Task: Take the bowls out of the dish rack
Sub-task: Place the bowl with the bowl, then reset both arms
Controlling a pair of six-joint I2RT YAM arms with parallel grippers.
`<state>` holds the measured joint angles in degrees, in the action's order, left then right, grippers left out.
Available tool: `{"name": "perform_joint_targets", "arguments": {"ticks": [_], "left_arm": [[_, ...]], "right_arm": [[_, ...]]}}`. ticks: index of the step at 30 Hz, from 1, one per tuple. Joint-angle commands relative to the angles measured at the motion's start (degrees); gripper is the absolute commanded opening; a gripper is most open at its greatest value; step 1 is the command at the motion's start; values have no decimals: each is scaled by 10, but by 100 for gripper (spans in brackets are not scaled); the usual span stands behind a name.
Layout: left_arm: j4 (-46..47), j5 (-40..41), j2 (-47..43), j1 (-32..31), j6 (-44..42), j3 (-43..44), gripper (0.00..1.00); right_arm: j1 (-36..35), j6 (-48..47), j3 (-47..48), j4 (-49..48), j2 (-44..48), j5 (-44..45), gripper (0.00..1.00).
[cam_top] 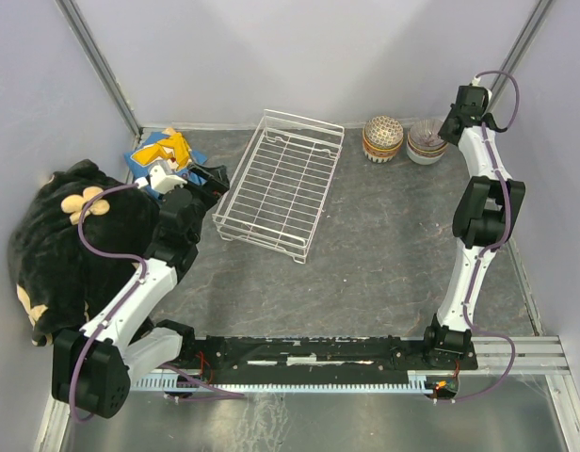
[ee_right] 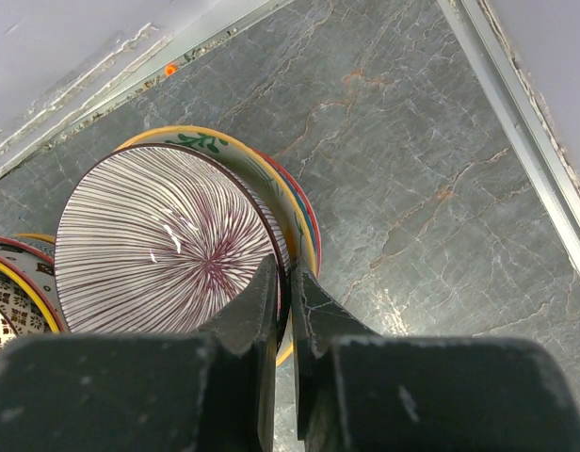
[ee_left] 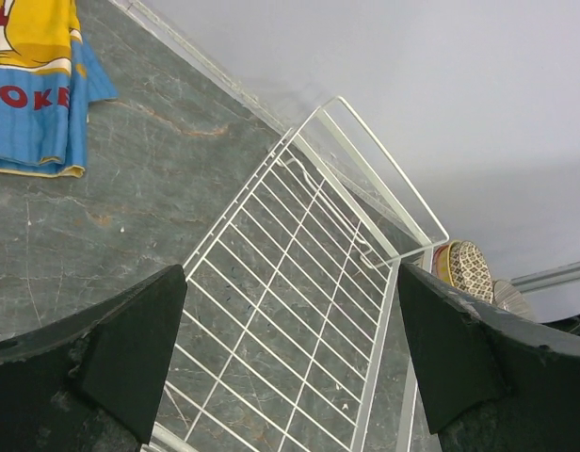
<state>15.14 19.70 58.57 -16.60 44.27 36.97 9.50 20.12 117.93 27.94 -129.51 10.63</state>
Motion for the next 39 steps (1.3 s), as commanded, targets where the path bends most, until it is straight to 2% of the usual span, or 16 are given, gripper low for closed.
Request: {"name": "perform_joint_targets", "arguments": {"ticks": [1, 6, 16, 24, 25, 26, 27, 28, 36, 39], "left_arm": [[28, 25, -15, -2, 5, -6, 99], [28, 24, -14, -2, 3, -4, 99], [11, 16, -10, -2, -3, 6, 99], [-10, 12, 2, -2, -8, 22, 99], [-9, 9, 3, -2, -7, 22, 99], [-6, 6, 5, -2, -8, 22, 99], [-5, 5, 7, -2, -8, 22, 99], [-5, 3, 9, -2, -8, 24, 99], [-15, -22, 19, -1, -16, 37, 99], [-19, -28, 11, -2, -19, 35, 99]], "right_arm": [[2, 7, 39, -24, 7, -1, 2], [2, 10, 37, -22, 10, -1, 24], [2, 16, 10, -36, 33, 8, 41], [2, 34, -115, -93, 145, 32, 65], [2, 39, -135, -99, 162, 32, 69], [2, 43, -157, -105, 178, 32, 78], [2, 49, -181, -115, 197, 29, 94], [2, 56, -208, -127, 215, 23, 100], [-3, 102, -415, -209, 361, -36, 99], [-15, 109, -492, -232, 437, -33, 99]]}}
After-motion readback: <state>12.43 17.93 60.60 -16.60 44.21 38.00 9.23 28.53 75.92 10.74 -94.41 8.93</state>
